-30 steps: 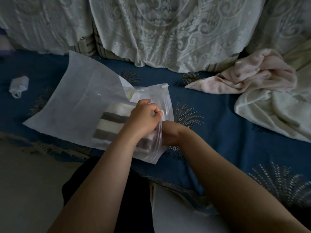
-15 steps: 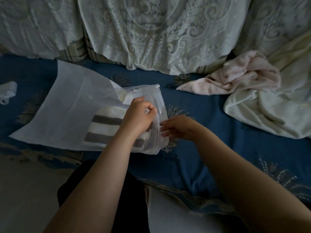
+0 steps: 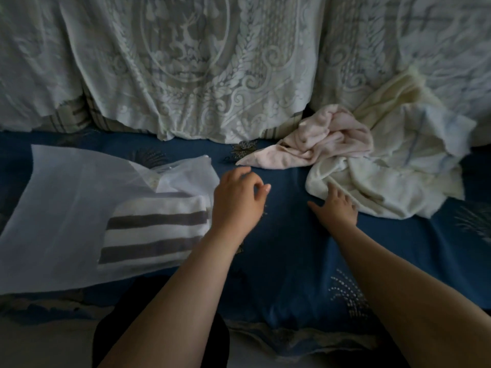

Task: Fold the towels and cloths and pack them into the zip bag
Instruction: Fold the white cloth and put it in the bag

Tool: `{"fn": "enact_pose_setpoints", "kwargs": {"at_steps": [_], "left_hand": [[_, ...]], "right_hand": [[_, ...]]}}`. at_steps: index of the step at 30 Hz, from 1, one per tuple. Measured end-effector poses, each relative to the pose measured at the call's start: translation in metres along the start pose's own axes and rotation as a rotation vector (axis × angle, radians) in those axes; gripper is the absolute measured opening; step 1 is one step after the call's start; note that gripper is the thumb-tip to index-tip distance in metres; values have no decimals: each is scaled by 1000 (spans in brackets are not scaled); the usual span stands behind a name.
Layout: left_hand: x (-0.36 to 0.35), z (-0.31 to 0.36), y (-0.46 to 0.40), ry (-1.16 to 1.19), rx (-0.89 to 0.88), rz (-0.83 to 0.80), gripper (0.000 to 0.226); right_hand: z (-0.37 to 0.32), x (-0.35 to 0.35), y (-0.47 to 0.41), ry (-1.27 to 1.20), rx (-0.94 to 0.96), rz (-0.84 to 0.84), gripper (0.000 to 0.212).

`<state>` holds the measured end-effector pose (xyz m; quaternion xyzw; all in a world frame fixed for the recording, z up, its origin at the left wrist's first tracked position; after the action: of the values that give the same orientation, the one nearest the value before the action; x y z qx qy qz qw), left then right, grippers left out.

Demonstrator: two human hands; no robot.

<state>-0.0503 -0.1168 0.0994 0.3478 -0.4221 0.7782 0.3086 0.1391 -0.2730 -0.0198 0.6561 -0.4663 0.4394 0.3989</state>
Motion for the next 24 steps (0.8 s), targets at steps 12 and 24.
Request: {"fn": "enact_pose_setpoints", "kwargs": {"at_steps": [12,24], "left_hand": [[-62,52,27,-82,-246,-523,68],[-53,75,39,815,54,-598,22]], "right_hand": [[-7,69,106,-330,377,-58,19],[79,77,175,-17,127,-93,22]]}}
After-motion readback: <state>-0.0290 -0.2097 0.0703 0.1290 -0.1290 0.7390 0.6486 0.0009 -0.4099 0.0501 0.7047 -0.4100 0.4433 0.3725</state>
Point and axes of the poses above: each hand's wrist, its own y-axis away from the middle knuckle, its own x-axis out of the back of the hand, z = x × y, the point moved 4 cm from there along -y, towards the middle knuckle, and after that the axes turned 1 degree about -x, right-handed, at the moved point
